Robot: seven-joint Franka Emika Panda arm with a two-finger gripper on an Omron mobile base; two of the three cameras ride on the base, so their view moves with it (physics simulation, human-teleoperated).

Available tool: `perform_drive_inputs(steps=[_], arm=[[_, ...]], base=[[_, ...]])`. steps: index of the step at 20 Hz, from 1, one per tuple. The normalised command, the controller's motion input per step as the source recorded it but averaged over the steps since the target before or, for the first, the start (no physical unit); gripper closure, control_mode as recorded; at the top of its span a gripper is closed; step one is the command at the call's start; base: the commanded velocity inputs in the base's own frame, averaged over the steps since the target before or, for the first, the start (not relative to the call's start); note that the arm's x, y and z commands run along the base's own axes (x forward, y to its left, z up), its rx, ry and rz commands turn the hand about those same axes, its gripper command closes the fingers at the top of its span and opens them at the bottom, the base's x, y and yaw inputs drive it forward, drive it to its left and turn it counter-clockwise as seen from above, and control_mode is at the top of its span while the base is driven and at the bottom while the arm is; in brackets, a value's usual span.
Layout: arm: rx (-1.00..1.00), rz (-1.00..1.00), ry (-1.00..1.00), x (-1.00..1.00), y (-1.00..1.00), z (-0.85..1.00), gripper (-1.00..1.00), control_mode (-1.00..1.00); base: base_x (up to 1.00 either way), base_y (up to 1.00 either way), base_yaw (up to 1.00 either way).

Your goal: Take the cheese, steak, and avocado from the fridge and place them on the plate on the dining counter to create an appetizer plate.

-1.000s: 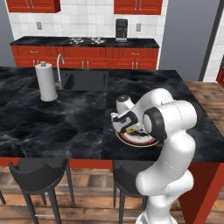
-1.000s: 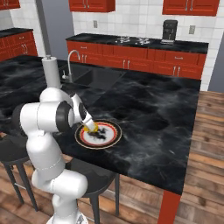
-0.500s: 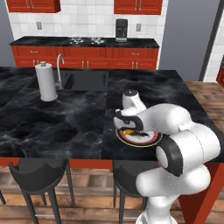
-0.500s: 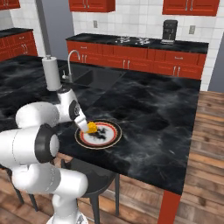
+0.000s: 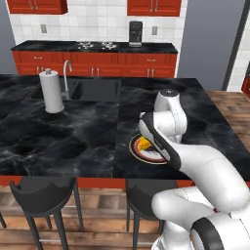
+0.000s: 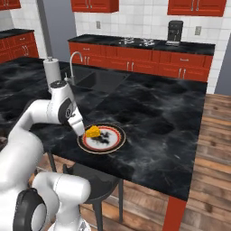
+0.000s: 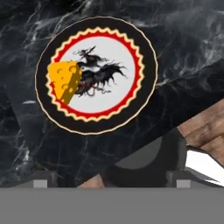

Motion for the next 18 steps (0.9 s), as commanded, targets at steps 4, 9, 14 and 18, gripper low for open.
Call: perform_drive_inputs(steps=[4, 9, 14, 18], arm=[[-0.01, 0.04, 0.00, -0.58, -0.14, 1.00, -1.00, -1.00], [-0.13, 0.09, 0.00, -0.40, -0.38, 1.00, -1.00, -1.00], [-0.18, 0.17, 0.00, -0.23, -0.67, 0.58, -1.00, -1.00], [-0.18, 0.22, 0.00, -0.13, -0.73, 0.01, -1.00, -1.00]], base=[[0.00, 0.00, 0.00], [0.00, 0.00, 0.00], [0.00, 0.00, 0.00], [0.00, 0.00, 0.00]])
